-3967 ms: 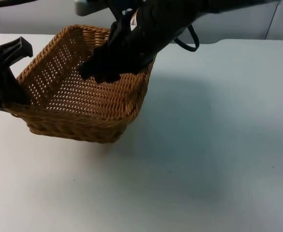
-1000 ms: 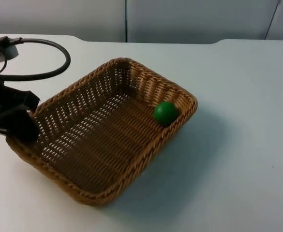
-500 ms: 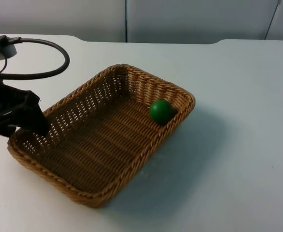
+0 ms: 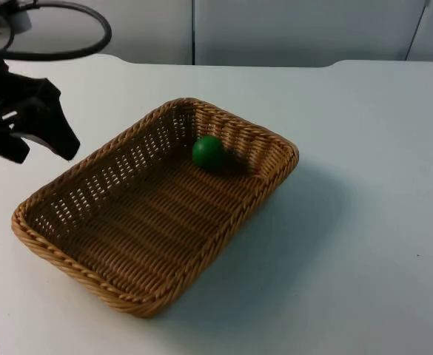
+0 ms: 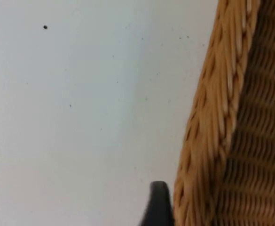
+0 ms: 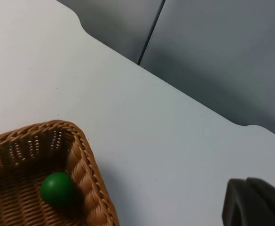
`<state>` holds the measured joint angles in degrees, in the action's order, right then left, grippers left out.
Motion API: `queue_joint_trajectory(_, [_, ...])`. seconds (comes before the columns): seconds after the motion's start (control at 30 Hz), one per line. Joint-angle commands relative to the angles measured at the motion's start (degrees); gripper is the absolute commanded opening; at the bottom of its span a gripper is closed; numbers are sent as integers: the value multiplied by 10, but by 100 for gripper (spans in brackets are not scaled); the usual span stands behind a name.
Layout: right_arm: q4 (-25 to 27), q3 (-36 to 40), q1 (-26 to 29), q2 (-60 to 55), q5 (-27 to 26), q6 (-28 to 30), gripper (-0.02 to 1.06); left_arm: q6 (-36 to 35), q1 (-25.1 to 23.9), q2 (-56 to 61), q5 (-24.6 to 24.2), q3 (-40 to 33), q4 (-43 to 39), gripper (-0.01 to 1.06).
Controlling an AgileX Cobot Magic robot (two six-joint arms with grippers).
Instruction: Pick up the basket with the left hand and place the ball into the basket with the right hand.
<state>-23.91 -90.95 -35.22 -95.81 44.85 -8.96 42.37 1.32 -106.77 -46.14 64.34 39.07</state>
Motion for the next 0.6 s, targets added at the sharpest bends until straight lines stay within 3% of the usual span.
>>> queue_joint_trajectory(0.0, [-7,1,3,7,-6,-1,0,-47,-2,5,-48,25,-44,57])
queue_joint_trajectory(0.13, [-47,1,3,32,-6,-1,0,-91,-2,23,-149,99,-86,0])
queue_joint_trajectory(0.33, [-122,1,2,109,3,-1,0,-92,-2,116,-151,109,-100,0])
queue_joint_trajectory(0.57, [-132,1,2,210,-4,-1,0,-101,2,251,-163,106,-101,0])
